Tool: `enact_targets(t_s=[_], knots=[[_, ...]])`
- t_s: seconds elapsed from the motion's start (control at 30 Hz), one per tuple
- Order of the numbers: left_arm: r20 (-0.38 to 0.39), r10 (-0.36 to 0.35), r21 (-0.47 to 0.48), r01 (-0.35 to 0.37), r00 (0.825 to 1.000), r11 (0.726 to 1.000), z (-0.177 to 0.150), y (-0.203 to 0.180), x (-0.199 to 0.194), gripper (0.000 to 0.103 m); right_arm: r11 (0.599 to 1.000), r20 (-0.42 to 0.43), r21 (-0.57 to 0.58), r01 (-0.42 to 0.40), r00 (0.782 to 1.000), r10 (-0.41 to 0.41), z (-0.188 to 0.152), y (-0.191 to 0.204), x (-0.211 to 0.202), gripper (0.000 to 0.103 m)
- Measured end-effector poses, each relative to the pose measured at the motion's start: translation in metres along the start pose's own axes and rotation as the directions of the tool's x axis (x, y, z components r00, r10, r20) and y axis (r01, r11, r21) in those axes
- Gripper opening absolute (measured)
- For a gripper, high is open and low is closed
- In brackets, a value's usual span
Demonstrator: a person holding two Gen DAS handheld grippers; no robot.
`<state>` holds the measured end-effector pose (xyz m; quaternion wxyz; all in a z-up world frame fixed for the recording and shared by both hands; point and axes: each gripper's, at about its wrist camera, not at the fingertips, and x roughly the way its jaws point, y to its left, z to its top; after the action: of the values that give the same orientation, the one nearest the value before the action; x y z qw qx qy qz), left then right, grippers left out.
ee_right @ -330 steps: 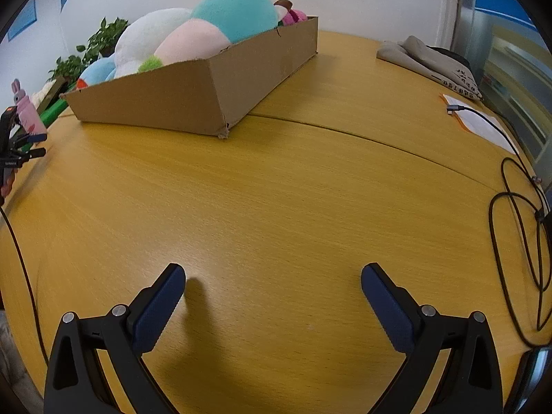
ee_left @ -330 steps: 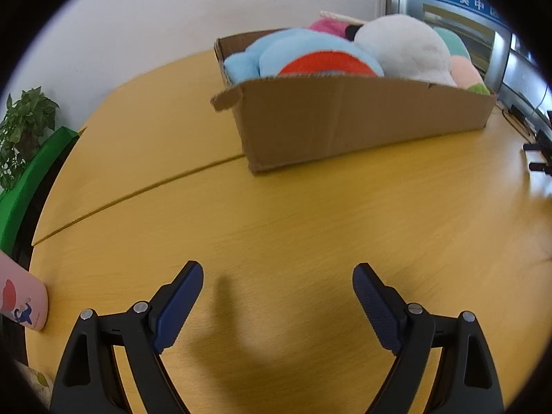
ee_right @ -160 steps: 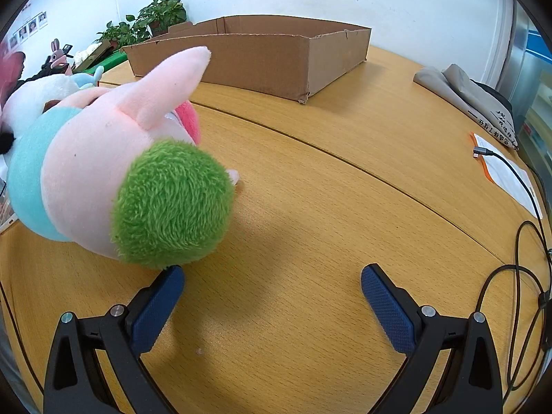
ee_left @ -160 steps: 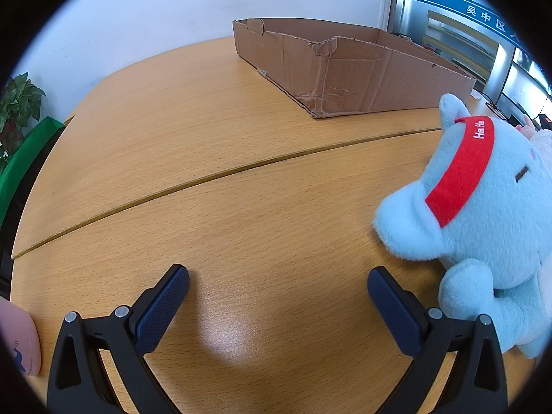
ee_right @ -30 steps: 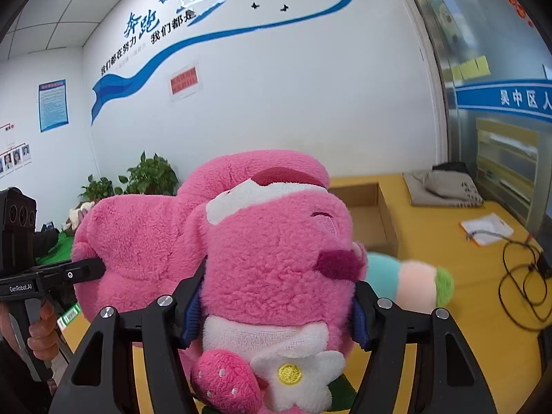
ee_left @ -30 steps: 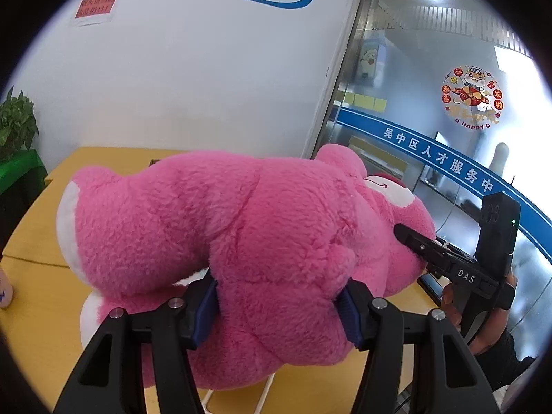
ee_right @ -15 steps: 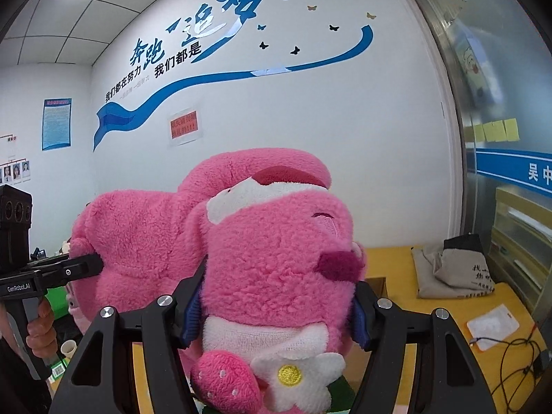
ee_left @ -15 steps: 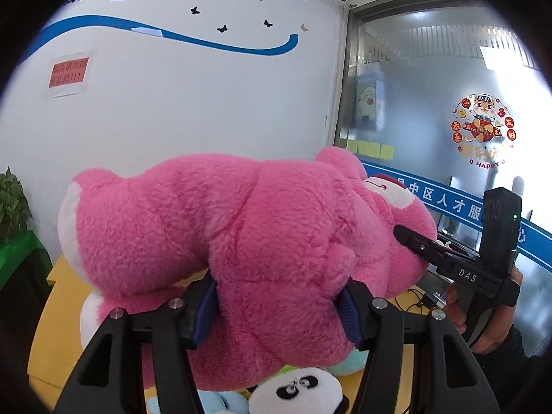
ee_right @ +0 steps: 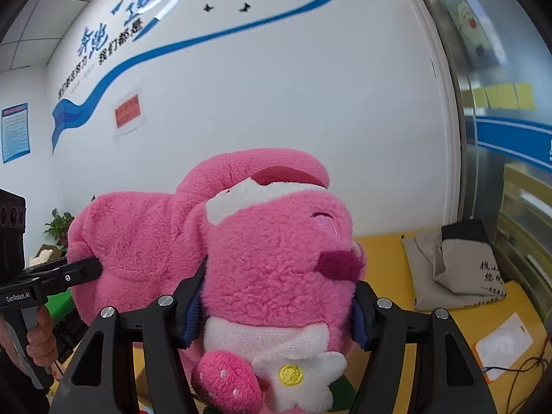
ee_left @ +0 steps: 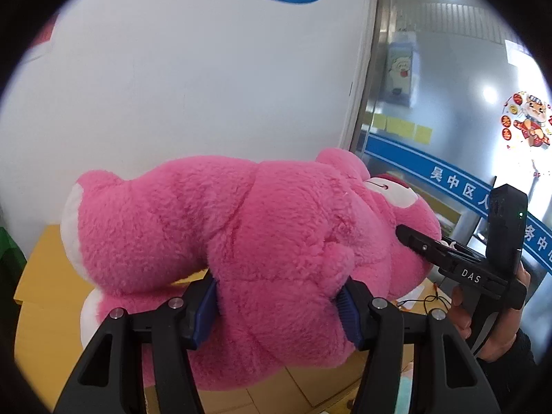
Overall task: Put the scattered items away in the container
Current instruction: 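Carry the pink bear with both grippers over the cardboard box, then open both grippers to drop the pink bear into the box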
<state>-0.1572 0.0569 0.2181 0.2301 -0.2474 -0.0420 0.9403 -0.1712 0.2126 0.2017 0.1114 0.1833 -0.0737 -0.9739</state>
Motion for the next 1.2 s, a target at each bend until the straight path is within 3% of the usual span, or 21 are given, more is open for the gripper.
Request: enact_targets(t_s=[0.1, 0.2, 0.3, 0.37, 0.4, 0.43, 0.5, 0.63, 0.73, 0.83, 0.93, 1.0, 1.07, 1.2], knots=[[-0.094, -0.001, -0.035, -0.002, 0.996, 0.999, -0.023, 0.027, 0.06, 0.057, 0.999, -0.086, 0.039, 0.034, 0.996, -0.031, -0.027, -0.02, 0.053, 0.071], [-0.217, -0.036, -0.117, 0.011, 0.975, 0.993, -0.059, 0.056, 0.125, 0.054, 0.992, -0.214, 0.086, 0.093, 0.974, -0.073, -0.065, -0.045, 0.106, 0.07], [-0.388, -0.027, -0.197, -0.054, 0.921, 0.979, -0.11, 0.086, 0.195, 0.048, 0.979, -0.383, 0.128, 0.158, 0.918, -0.098, -0.11, -0.069, 0.157, 0.069], [-0.475, -0.022, -0.191, -0.079, 0.88, 0.978, -0.136, 0.091, 0.226, 0.04, 0.974, -0.45, 0.105, 0.199, 0.884, -0.132, -0.133, -0.076, 0.173, 0.069], [-0.47, -0.031, -0.188, -0.066, 0.882, 0.98, -0.146, 0.091, 0.232, 0.04, 0.973, -0.457, 0.101, 0.21, 0.878, -0.142, -0.138, -0.079, 0.175, 0.069], [-0.448, -0.021, -0.187, -0.071, 0.894, 0.98, -0.148, 0.089, 0.229, 0.041, 0.972, -0.451, 0.117, 0.206, 0.882, -0.133, -0.139, -0.083, 0.173, 0.069], [-0.437, -0.018, -0.199, -0.077, 0.899, 0.977, -0.142, 0.087, 0.225, 0.042, 0.972, -0.438, 0.126, 0.198, 0.89, -0.124, -0.134, -0.087, 0.171, 0.071], [-0.453, 0.018, -0.197, -0.12, 0.891, 0.973, -0.141, 0.089, 0.227, 0.047, 0.971, -0.431, 0.126, 0.205, 0.893, -0.133, -0.132, -0.094, 0.185, 0.075], [-0.462, 0.07, -0.137, -0.149, 0.884, 0.979, -0.132, 0.085, 0.225, 0.053, 0.97, -0.433, 0.135, 0.203, 0.893, -0.126, -0.128, -0.097, 0.188, 0.087], [-0.448, 0.095, -0.072, -0.142, 0.889, 0.987, -0.114, 0.083, 0.205, 0.053, 0.981, -0.415, 0.1, 0.168, 0.903, -0.112, -0.119, -0.097, 0.163, 0.088], [-0.399, 0.139, -0.018, -0.159, 0.907, 0.987, -0.103, 0.082, 0.163, 0.053, 0.995, -0.382, 0.068, 0.07, 0.923, -0.039, -0.107, -0.091, 0.116, 0.1], [-0.41, 0.129, 0.008, -0.138, 0.903, 0.99, -0.107, 0.078, 0.14, 0.058, 0.999, -0.442, 0.035, 0.002, 0.897, 0.014, -0.113, -0.084, 0.095, 0.102], [-0.463, 0.149, 0.043, -0.146, 0.873, 0.988, -0.12, 0.079, 0.13, 0.06, 0.998, -0.526, -0.027, -0.06, 0.85, 0.036, -0.129, -0.074, 0.085, 0.102], [-0.597, 0.208, 0.082, -0.199, 0.775, 0.977, -0.153, 0.092, 0.128, 0.06, 0.991, -0.665, -0.081, -0.104, 0.746, 0.024, -0.169, -0.061, 0.079, 0.102]])
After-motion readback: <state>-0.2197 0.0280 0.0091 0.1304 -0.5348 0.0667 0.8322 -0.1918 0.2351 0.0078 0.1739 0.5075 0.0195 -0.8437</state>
